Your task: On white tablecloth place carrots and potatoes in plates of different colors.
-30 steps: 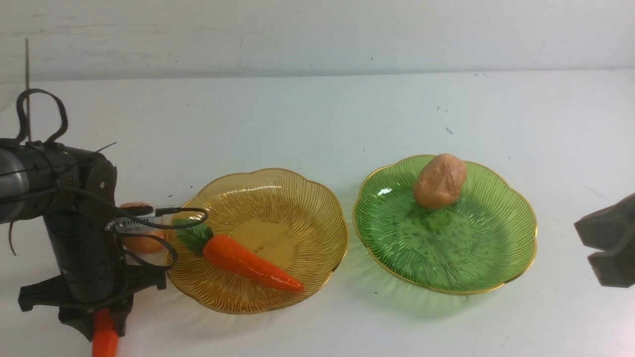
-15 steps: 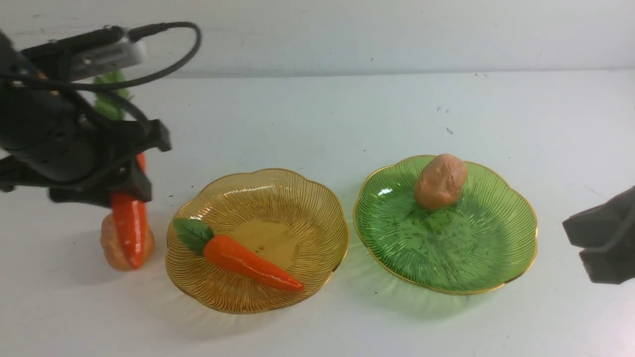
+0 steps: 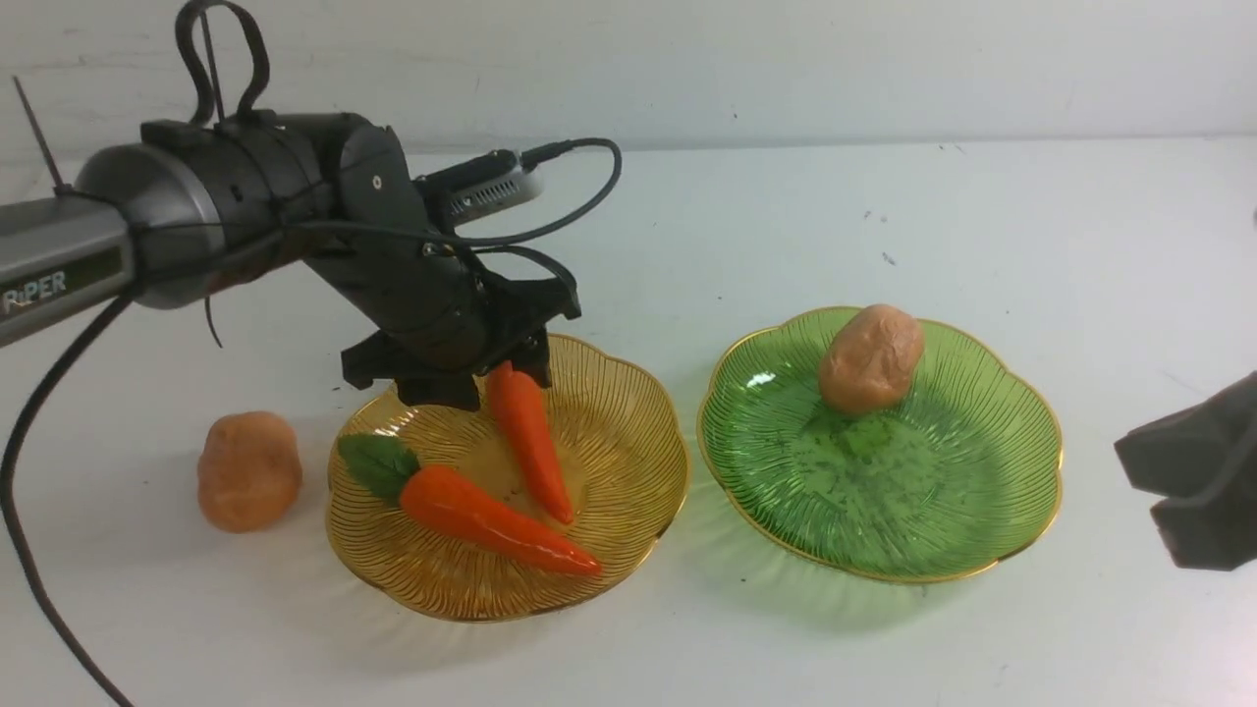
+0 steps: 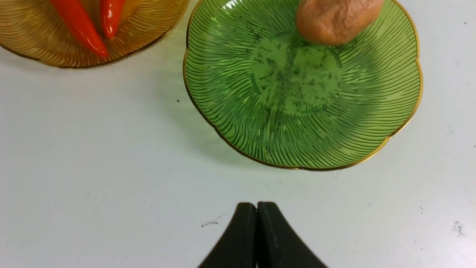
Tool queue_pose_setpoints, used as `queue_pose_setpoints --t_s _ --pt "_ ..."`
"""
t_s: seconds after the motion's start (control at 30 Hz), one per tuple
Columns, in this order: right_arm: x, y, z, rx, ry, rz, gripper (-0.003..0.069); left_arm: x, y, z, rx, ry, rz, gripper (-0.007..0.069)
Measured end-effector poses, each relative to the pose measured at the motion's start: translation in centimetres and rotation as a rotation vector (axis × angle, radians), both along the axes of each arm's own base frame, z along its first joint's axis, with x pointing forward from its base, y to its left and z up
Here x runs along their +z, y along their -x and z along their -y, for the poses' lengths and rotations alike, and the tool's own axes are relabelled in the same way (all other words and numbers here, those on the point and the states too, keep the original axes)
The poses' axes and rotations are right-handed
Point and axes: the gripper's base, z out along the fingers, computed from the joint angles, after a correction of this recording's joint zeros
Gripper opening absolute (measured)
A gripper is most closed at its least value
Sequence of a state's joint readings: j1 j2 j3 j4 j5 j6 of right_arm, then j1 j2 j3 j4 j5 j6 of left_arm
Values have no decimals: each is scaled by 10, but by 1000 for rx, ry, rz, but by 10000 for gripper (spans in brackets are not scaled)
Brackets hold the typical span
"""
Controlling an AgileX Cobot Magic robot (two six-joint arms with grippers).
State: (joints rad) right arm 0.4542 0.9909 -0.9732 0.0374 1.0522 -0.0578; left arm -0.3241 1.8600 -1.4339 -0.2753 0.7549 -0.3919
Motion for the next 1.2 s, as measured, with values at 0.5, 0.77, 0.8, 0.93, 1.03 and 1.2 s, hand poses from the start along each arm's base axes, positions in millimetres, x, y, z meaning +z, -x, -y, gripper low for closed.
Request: queue_pose_setpoints --t_s 0.5,0.77,0.8,0.93,1.03,1.2 --pt "0 0 0 0 0 -2 -15 96 74 -105 -16 -501 -43 5" --pt "0 0 0 1 1 -7 -15 52 74 -107 38 -511 -106 46" --pt "0 1 0 1 1 -8 -15 50 71 -107 63 -509 -94 72" --pt "0 1 0 1 0 -8 -15 45 61 -107 122 -504 -56 167" --pt "0 0 0 1 -1 -6 -15 38 52 -107 160 -487 -38 260" --pt "1 -1 -1 0 -16 13 -15 18 34 -106 184 -483 -30 438"
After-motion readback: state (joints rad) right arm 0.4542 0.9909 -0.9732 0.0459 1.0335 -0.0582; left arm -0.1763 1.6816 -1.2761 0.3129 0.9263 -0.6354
